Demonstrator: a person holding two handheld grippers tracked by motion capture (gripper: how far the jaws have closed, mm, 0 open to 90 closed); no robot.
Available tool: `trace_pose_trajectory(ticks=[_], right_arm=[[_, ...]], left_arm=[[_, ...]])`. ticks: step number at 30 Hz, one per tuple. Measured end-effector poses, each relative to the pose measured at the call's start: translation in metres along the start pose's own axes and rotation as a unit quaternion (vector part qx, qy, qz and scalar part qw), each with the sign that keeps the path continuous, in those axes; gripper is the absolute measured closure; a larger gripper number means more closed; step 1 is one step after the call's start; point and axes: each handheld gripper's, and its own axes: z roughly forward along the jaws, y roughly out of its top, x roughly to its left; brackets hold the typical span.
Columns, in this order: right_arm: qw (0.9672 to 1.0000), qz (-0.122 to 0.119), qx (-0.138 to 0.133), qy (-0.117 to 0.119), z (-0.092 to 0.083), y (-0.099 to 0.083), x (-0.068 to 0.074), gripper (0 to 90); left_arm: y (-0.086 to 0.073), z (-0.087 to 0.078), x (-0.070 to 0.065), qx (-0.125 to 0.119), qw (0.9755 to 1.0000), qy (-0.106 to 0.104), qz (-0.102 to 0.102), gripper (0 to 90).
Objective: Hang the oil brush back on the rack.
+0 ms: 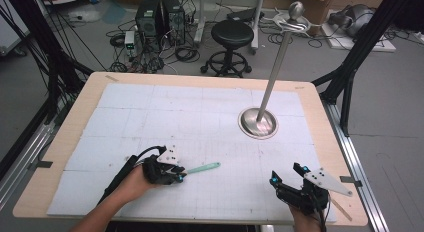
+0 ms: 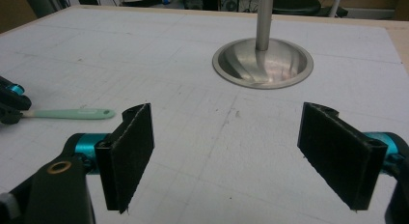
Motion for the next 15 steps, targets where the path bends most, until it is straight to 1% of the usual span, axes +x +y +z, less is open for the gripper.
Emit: trace_pose_trajectory(ticks=[1,6,8,9,12,13,15], right_arm=[[1.0000,0.001,0.000,0.000,0.0001,0.0000,0.0000,19.4],[1.0000,-0.003,0.000,0.002,0.0008,0.0000,0.0004,20.6],[1.0000,-0.001,0.001,0.002,0.0010,0.0001,0.0005,20.6],[1.0000,-0.001,0.002,0.002,0.0011,0.0001,0.0005,20.6],[1.0000,-0.001,0.001,0.002,0.0014,-0.0001,0.0001,20.6],[1.0000,-0.002,0.002,0.002,0.0013,-0.0002,-0.0003,20.6],[1.0000,0.001,0.002,0.001,0.0008,-0.0002,-0.0004,20.6]], left_arm=[[0.0002,-0.0002,0.0000,0.002,1.0000,-0.001,0.002,81.0],[0.0006,0.0001,-0.0008,0.003,1.0000,0.003,-0.004,81.5],[0.0007,-0.0003,0.0002,0.005,1.0000,0.000,-0.007,81.7],[0.0005,0.0001,0.0002,0.002,0.9999,-0.001,-0.010,81.8],[0.0005,-0.0003,0.0012,0.004,0.9999,-0.001,-0.010,82.0],[0.0003,0.0000,0.0016,0.001,0.9998,-0.003,-0.018,82.1],[0.0000,-0.0004,0.0035,0.000,0.9997,-0.008,-0.025,82.1]])
